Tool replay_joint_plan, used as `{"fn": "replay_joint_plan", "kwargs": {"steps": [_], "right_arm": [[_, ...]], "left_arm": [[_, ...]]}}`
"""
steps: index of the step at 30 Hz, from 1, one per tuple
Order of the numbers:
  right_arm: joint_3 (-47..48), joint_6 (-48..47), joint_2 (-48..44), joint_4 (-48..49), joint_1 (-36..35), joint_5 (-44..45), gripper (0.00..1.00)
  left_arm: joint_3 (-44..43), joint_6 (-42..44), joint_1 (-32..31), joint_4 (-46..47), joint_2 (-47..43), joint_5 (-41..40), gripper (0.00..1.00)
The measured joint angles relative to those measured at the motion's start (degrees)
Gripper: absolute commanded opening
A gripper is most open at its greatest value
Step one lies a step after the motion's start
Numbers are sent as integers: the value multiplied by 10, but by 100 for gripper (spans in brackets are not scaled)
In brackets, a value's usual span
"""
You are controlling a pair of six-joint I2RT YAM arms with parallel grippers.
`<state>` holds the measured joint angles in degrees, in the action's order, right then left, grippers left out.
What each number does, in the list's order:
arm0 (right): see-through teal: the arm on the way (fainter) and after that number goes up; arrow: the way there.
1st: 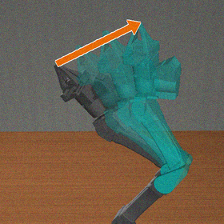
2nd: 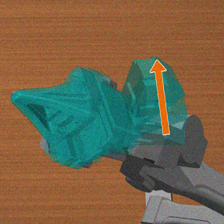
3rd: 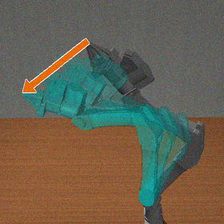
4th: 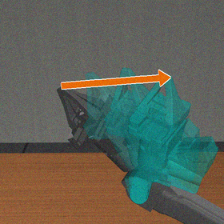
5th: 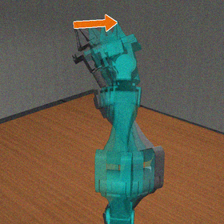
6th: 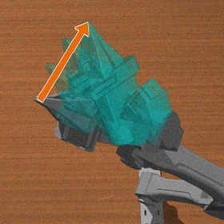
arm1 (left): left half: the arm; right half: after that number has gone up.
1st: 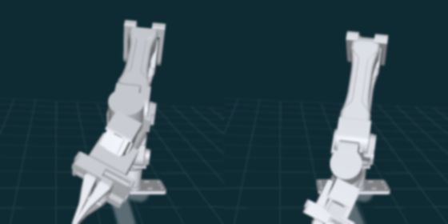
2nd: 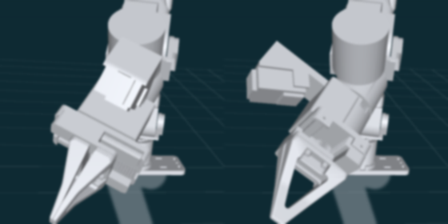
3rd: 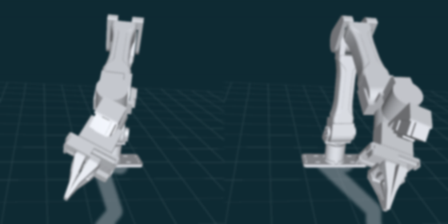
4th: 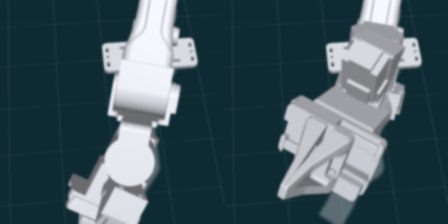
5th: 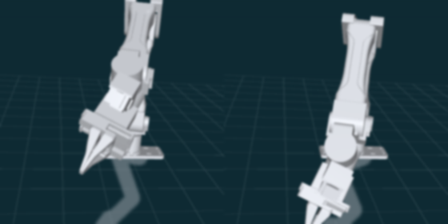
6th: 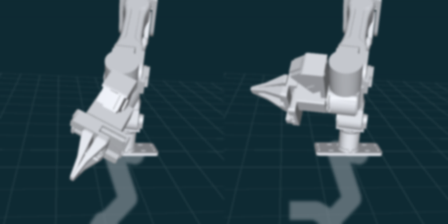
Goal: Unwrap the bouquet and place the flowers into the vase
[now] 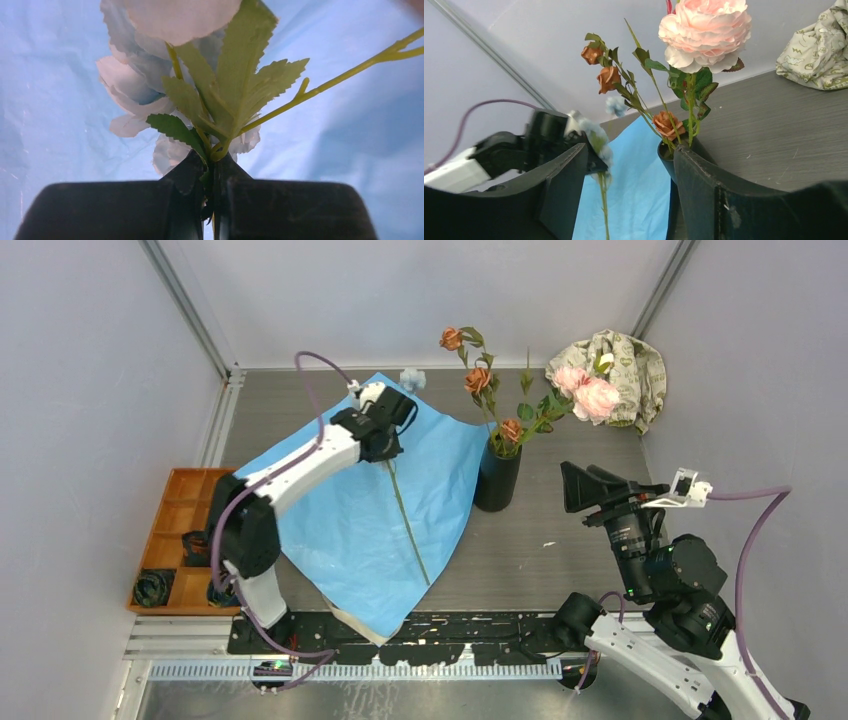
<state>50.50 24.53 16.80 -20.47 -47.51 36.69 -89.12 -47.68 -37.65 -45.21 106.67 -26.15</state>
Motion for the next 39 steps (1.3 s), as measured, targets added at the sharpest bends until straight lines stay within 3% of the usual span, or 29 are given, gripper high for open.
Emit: {"fn": "replay_joint_plan", "kwargs": {"steps": [5, 13, 21, 31, 39], "right_arm": [[0, 3, 0, -11, 0, 0, 69], [2, 13, -1, -24, 0, 1, 69], [8, 11, -25, -39, 0, 12, 70], [14, 5, -41, -53, 0, 33, 70], [-7, 9, -46, -36, 0, 31, 70]], "left_arm": [[-23, 35, -4, 28, -107, 2, 0], [-88, 136, -57, 101, -175, 5, 0], [-66, 300, -157, 322, -232, 52, 0], [-42, 421, -203, 579, -239, 127, 0], [-108, 462, -204, 682, -186, 179, 0]]}}
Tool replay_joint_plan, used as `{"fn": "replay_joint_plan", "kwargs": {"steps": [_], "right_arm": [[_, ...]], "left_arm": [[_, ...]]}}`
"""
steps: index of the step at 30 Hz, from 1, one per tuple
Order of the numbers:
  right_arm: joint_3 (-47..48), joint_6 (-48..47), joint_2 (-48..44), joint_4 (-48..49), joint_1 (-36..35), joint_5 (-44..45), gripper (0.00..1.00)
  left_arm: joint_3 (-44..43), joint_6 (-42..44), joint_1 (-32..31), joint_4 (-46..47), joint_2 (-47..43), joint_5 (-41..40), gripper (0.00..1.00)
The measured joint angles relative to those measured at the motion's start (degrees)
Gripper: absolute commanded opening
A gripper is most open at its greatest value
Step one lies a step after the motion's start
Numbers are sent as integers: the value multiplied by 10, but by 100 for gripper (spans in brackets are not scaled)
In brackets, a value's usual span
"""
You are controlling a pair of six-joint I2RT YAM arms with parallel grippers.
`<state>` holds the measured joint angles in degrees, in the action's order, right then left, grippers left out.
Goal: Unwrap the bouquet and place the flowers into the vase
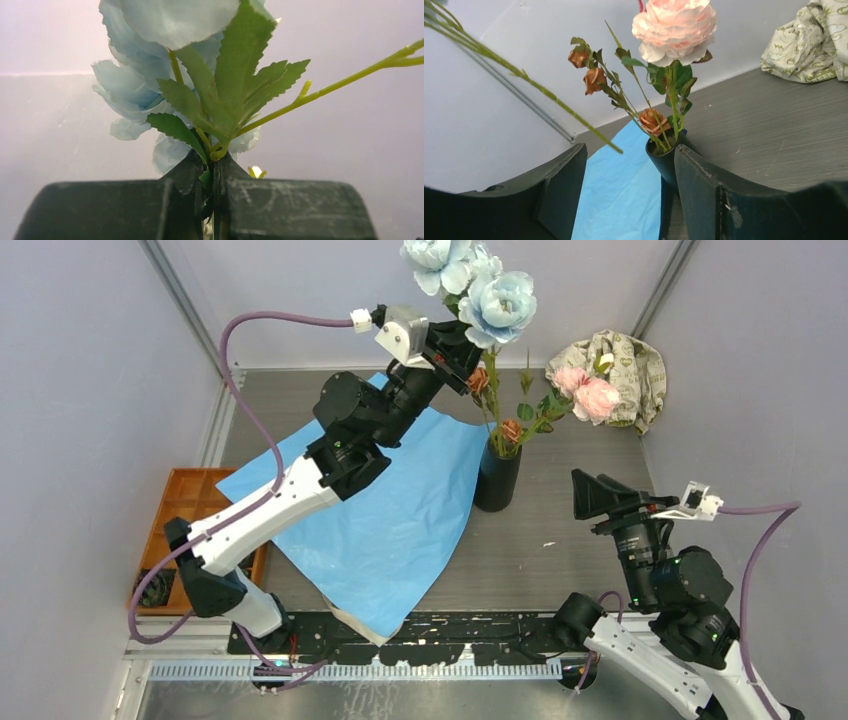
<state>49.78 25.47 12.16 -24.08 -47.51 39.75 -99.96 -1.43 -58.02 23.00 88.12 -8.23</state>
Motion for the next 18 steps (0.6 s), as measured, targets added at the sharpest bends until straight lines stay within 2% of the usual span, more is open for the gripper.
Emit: {"fn": "replay_joint_plan", "kwargs": {"steps": [7, 18], "right_arm": [[-30, 8, 14, 27, 0, -18, 70], [-39, -7, -4, 56, 0, -7, 70]], "left_arm": [[-7, 34, 0, 81, 50, 10, 0], [-6, 85, 0, 139, 129, -27, 0]]}}
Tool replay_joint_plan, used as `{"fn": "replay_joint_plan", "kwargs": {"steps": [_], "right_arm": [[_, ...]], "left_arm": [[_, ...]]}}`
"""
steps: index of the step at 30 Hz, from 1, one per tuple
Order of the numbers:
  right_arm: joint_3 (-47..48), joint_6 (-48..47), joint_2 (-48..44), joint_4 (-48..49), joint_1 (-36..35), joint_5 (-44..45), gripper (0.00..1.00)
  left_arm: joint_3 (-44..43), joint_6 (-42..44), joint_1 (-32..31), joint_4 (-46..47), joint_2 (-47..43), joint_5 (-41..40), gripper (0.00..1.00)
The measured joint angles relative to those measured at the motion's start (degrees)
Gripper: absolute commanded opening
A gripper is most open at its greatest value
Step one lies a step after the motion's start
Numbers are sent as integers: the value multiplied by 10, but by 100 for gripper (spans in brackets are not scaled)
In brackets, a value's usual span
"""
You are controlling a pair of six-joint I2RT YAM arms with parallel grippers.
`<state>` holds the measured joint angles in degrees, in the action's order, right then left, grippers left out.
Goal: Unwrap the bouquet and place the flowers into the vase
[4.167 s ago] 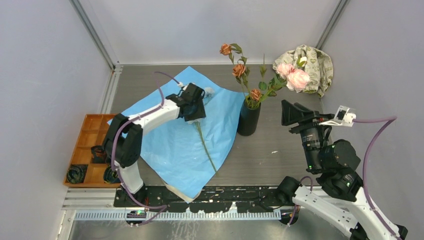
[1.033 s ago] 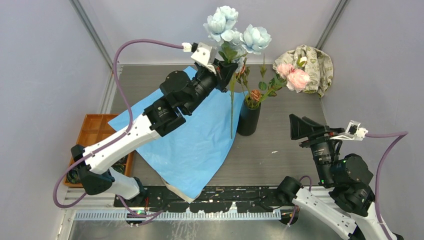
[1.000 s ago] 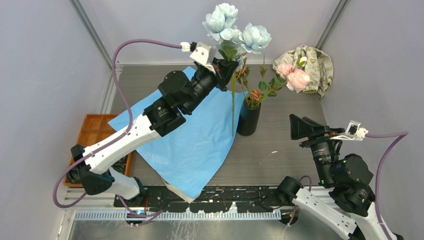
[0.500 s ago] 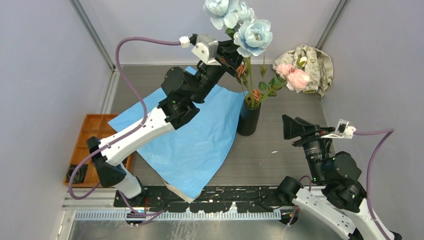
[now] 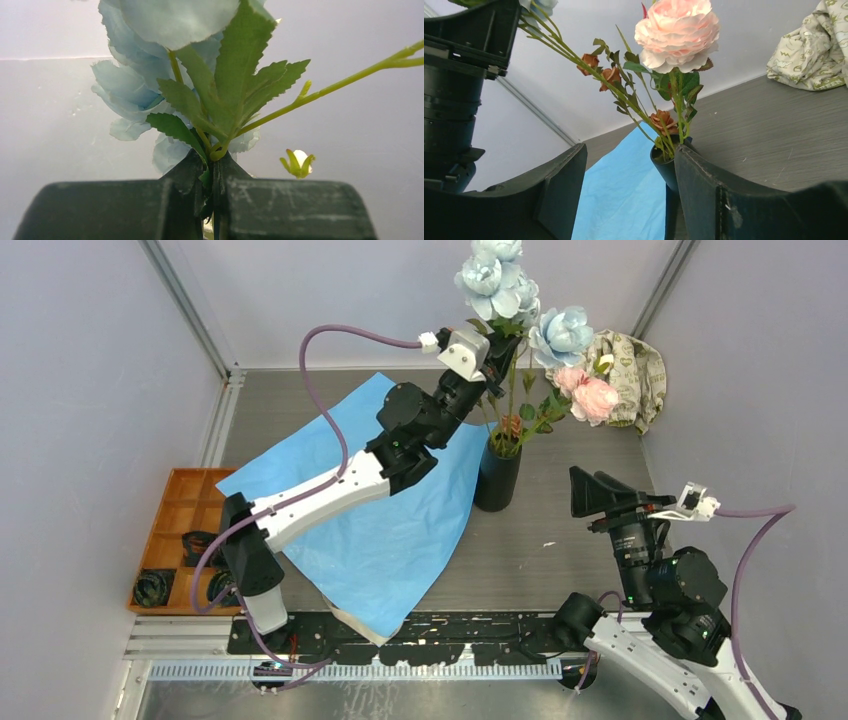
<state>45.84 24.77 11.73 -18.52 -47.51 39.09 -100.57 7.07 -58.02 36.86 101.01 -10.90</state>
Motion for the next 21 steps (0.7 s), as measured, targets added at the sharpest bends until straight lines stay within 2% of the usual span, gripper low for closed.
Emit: {"fn": "replay_joint_plan", "kwargs": {"steps": [8, 16, 21], "right_arm": [[-3, -7, -3, 5, 0, 10, 70], [-6, -7, -3, 5, 0, 11, 70], [-7, -6, -4, 5, 0, 10, 70]], "left_arm": [[44, 3, 0, 36, 7, -40, 0], [145, -53, 0, 34, 7, -69, 1], [172, -92, -3, 18, 7, -72, 3]]}}
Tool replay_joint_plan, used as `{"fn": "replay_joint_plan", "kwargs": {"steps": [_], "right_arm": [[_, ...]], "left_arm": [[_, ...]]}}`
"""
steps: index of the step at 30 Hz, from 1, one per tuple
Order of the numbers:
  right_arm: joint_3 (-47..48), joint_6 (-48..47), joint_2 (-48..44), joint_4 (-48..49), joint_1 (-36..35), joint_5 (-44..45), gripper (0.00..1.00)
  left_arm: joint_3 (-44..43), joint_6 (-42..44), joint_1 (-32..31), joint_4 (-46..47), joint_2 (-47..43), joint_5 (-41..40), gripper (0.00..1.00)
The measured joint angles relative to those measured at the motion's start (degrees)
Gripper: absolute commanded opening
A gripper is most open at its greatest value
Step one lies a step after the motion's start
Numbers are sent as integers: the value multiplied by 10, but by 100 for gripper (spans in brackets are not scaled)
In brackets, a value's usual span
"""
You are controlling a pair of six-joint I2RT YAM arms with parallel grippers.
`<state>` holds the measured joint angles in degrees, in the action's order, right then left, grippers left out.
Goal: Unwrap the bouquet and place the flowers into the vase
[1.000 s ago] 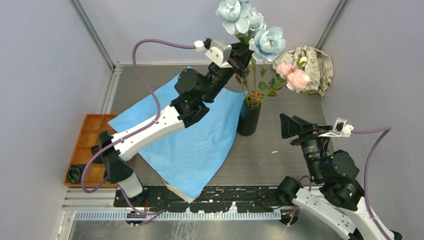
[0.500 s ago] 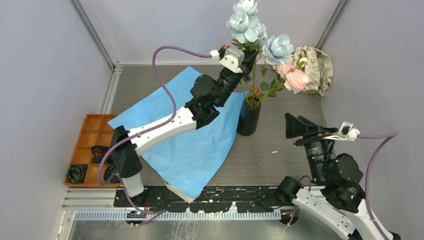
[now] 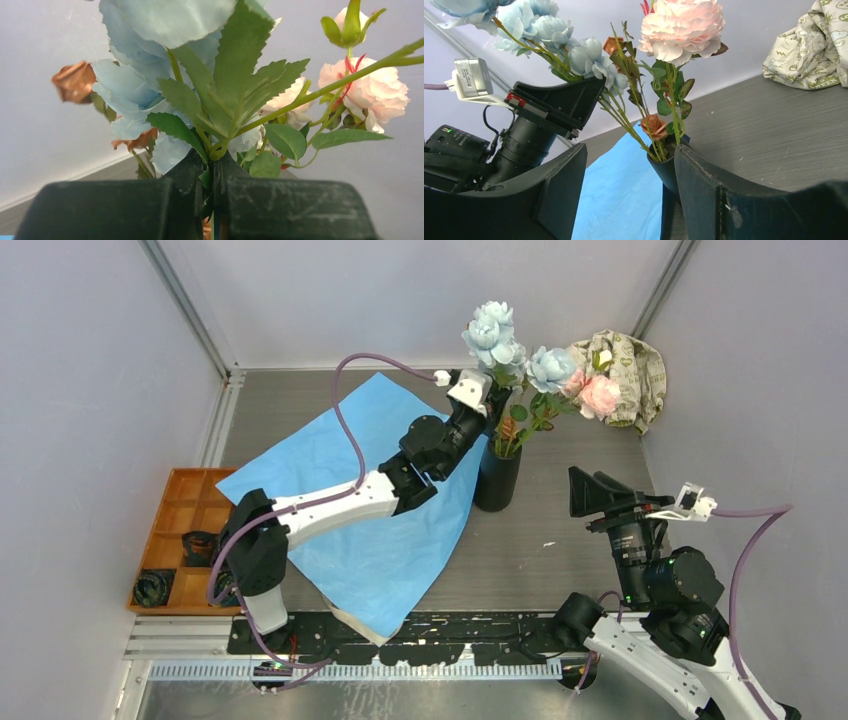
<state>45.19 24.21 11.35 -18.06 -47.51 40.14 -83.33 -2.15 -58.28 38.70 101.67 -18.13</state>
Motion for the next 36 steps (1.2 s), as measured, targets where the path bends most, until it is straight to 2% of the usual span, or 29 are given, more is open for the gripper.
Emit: {"fn": "replay_joint_plan", "kwargs": {"steps": [5, 10, 19, 22, 30, 36], "right_arm": [[-1, 2, 0, 0, 0, -4, 70], [-1, 5, 1, -2, 0, -7, 70], [-1, 13, 9, -4, 0, -11, 70], [-1, 14, 11, -4, 0, -11, 70], [-2, 15, 18, -4, 0, -13, 71], [-2, 15, 31, -5, 0, -13, 79]], "left_arm": [[24, -22, -3, 0, 0, -6, 5], [37, -39, -3, -1, 0, -15, 12], [56, -55, -4, -22, 0, -28, 39], [57, -58, -4, -30, 0, -33, 45], [61, -66, -5, -36, -2, -41, 52], [77, -69, -5, -70, -17, -53, 55]]}}
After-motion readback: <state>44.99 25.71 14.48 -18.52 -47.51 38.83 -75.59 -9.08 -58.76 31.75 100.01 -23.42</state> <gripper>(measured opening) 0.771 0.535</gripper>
